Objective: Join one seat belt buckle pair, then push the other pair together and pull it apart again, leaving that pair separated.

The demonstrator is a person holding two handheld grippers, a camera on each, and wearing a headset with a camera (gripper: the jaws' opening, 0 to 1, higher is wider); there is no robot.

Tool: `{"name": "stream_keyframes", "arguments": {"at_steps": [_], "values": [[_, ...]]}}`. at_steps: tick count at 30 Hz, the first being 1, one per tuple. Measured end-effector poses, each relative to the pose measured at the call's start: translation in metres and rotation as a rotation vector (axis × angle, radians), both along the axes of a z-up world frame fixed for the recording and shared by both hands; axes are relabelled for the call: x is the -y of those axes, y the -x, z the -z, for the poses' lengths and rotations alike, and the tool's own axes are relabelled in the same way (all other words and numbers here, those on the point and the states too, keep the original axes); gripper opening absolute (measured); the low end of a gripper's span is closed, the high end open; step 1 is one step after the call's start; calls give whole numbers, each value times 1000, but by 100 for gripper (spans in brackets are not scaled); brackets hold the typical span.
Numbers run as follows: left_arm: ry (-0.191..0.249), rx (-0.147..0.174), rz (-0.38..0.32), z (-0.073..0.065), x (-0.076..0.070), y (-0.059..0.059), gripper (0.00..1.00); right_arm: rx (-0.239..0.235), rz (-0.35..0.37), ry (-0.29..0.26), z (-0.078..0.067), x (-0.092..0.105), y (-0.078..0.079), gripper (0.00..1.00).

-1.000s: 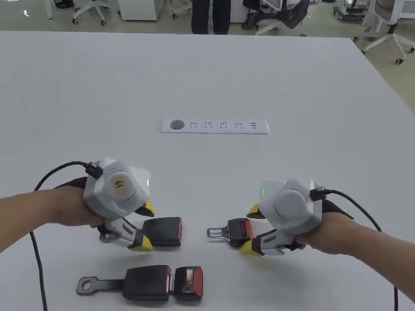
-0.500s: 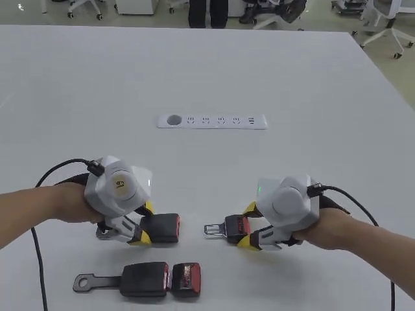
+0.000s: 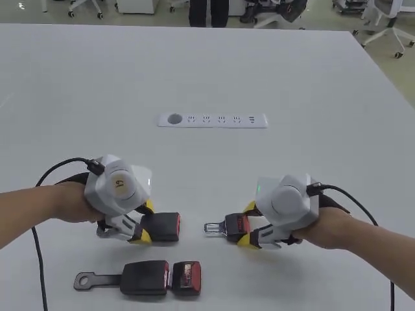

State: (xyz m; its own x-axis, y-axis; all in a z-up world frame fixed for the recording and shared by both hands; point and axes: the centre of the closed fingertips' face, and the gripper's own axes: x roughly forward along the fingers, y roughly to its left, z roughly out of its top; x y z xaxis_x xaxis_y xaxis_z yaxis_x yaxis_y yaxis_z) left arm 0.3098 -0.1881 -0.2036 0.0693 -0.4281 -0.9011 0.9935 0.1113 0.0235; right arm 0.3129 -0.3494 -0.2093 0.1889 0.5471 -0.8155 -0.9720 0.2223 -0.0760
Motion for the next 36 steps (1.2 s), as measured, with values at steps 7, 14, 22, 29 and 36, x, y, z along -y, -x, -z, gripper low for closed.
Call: {"name": "stream_keyframes", "arguments": {"at_steps": [7,14,22,29,36], "values": [[-5,-4,2,-1,1,1,31,5,-6,-5,-2,-2,0,32],[-2,-1,3,-2,2,2,31,6,-11,-10,-3,-4,0,31],[-5,0,6,-1,1,2,31,14,-22,-14,-4,-9,0,31],[-5,1,9,-1,2,2,31,17,-34,-18,-4,-14,-1,31],[-5,0,11,0,2,1,31,19,-44,-22,-6,-20,1,31]]}}
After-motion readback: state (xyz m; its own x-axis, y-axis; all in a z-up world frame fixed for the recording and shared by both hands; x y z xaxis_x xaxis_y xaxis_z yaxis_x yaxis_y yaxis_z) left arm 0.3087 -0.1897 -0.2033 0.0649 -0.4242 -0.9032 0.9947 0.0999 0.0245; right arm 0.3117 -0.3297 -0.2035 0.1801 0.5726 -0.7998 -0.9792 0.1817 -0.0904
